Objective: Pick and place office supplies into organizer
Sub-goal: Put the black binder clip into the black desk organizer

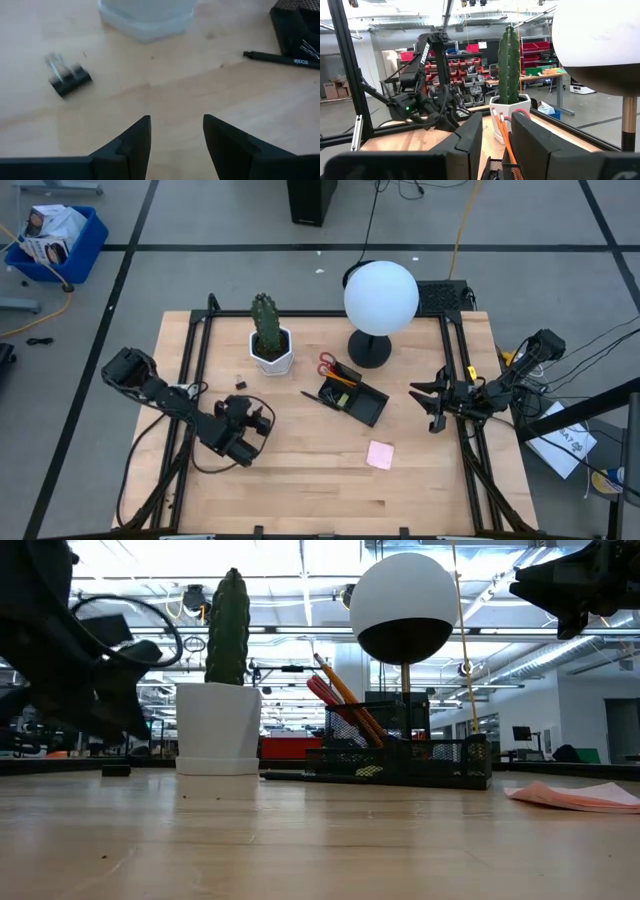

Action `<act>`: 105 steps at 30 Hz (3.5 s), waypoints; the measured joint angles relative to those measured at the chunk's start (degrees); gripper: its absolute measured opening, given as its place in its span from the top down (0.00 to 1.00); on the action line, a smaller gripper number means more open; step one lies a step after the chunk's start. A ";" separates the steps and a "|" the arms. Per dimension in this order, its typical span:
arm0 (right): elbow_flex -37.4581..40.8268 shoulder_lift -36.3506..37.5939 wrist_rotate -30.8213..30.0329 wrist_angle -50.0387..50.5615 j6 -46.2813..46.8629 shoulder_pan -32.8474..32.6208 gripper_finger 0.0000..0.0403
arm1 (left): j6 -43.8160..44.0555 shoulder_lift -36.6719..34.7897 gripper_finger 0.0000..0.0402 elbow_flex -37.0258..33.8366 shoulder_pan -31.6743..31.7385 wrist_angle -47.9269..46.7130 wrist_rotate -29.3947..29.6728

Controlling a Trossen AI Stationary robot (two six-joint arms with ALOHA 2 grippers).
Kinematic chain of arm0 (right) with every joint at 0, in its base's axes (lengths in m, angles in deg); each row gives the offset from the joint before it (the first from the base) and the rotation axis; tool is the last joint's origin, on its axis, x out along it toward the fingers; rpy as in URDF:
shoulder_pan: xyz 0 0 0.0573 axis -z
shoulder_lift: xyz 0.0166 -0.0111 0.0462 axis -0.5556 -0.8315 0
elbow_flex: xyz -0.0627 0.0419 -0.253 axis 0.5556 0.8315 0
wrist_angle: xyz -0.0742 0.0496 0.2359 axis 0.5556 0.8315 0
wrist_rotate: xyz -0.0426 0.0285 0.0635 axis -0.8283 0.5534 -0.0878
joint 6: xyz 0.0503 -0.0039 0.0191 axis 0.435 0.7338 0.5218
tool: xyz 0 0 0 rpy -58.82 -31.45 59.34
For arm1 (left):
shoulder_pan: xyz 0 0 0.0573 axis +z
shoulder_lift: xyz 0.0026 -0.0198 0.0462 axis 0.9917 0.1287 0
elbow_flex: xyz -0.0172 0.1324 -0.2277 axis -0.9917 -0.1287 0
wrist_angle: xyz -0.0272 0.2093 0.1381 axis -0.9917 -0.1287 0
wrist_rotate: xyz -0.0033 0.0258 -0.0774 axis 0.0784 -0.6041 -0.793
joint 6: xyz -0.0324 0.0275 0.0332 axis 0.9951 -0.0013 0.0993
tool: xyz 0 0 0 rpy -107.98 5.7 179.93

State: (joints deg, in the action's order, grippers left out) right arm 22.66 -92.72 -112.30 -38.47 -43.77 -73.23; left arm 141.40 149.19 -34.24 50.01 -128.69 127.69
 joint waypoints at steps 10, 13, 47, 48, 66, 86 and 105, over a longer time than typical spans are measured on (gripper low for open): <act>0.00 0.02 0.00 0.04 0.00 0.02 0.75 | -6.54 -1.60 0.54 -0.60 3.62 5.46 -6.39; 0.01 0.02 0.00 0.00 0.00 0.02 0.75 | -9.60 -2.76 0.54 -1.76 5.24 5.07 -12.38; 0.00 0.02 0.00 0.00 -0.01 0.00 0.75 | -68.23 -14.26 0.40 -2.40 25.51 -8.04 -21.77; 0.01 0.00 0.00 0.01 0.00 0.01 0.75 | -69.36 -14.84 0.42 -2.39 26.32 -8.01 -21.82; 0.00 0.00 0.00 0.00 -0.02 0.00 0.75 | -73.16 -16.63 0.54 -8.84 38.27 1.27 -29.05; 0.00 0.02 0.00 0.00 0.00 0.00 0.75 | -74.39 -16.05 0.57 -12.55 36.91 11.09 -27.97; 0.01 0.02 0.00 0.00 0.00 0.02 0.75 | -59.59 -16.19 0.87 -12.64 32.41 11.27 -28.38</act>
State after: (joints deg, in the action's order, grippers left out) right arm 22.67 -92.70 -112.30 -38.47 -43.77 -73.21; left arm 81.80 133.00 -46.87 82.42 -117.42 99.31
